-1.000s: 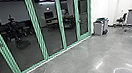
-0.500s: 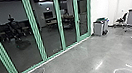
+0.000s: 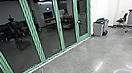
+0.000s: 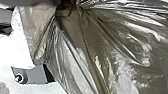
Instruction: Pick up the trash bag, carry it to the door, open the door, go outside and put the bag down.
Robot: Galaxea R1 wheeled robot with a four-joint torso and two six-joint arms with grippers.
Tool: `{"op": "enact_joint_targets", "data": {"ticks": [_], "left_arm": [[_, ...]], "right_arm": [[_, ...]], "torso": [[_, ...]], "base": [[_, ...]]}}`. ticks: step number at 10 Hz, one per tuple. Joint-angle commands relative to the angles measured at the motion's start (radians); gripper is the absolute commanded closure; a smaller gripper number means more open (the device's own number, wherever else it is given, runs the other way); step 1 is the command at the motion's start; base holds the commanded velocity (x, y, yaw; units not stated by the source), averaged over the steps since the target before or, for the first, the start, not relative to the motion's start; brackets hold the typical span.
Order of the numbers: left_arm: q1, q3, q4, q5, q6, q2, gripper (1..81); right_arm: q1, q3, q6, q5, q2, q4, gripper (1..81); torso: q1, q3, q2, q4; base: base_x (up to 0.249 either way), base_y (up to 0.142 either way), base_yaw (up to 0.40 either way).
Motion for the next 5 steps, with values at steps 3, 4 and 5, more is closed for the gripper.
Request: {"op": "enact_joint_targets", "data": {"ticks": [3, 4, 5], "left_arm": [[-0.055, -0.003, 0.001, 0.060, 0.006, -0.005, 81.1], [-0.054, -0.003, 0.001, 0.060, 0.007, -0.005, 81.1], [-0.055, -0.003, 0.001, 0.060, 0.006, -0.005, 81.1]], "right_arm": [[0.038, 0.003, -0.004, -0.058, 0.002, 0.006, 1.0], [0.038, 0.003, -0.004, -0.058, 0.000, 0.006, 1.0], [0.038, 0.003, -0.004, -0.058, 0.000, 0.006, 1.0]], "torso": [[0.000, 0.000, 0.000, 0.000], [0.000, 0.000, 0.000, 0.000], [0.000, 0.000, 0.000, 0.000]], "base": [[0.144, -0.063, 0.000], [0.144, 0.000, 0.000], [0.143, 0.000, 0.000]]}}
